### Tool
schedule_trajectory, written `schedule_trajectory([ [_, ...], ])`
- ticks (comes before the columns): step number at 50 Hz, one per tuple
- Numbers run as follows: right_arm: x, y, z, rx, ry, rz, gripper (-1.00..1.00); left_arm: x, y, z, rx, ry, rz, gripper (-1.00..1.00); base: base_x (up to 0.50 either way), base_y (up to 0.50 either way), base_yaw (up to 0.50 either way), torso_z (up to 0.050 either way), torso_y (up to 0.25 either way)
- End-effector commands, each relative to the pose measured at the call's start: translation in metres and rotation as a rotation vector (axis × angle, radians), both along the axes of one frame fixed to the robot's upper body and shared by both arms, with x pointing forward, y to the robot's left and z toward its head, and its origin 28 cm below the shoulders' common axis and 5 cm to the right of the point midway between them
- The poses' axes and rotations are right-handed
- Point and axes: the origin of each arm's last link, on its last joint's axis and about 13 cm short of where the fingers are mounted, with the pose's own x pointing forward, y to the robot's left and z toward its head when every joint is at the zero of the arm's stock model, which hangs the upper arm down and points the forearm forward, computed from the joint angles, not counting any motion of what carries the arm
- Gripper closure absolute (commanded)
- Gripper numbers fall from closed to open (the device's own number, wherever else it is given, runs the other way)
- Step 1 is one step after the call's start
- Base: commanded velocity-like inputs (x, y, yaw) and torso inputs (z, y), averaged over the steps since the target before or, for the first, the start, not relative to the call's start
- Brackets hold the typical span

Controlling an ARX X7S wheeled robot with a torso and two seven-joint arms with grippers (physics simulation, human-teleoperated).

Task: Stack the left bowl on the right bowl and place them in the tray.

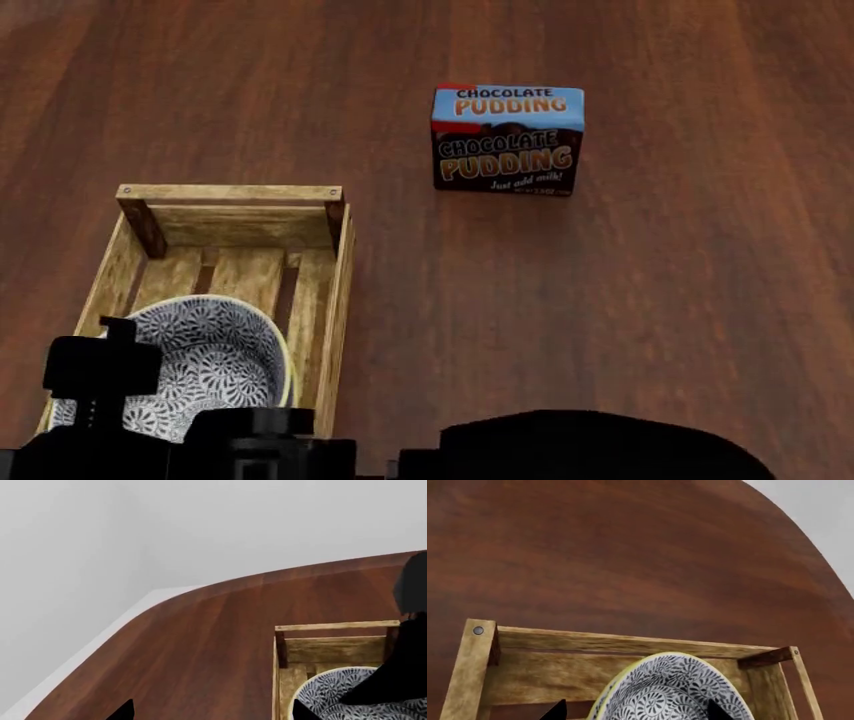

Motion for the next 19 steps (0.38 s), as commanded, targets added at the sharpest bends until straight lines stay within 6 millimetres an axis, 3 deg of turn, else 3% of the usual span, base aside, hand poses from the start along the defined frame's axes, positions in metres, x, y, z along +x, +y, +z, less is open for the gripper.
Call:
schedule_trajectory([
  [1,-0.01,-0.002,0.011,0.001,-0.024,-0.048,-1.0,-0.001,-0.001,0.002,0.001,-0.007,-0.007,-1.0,0.0,0.0,0.0,0.0,0.0],
  [19,-0.018,-0.031,0.024,0.04,-0.044,-0.151,-1.0,0.007,-0.006,0.006,-0.002,-0.014,-0.037,-1.0,0.0,0.0,0.0,0.0,0.0],
])
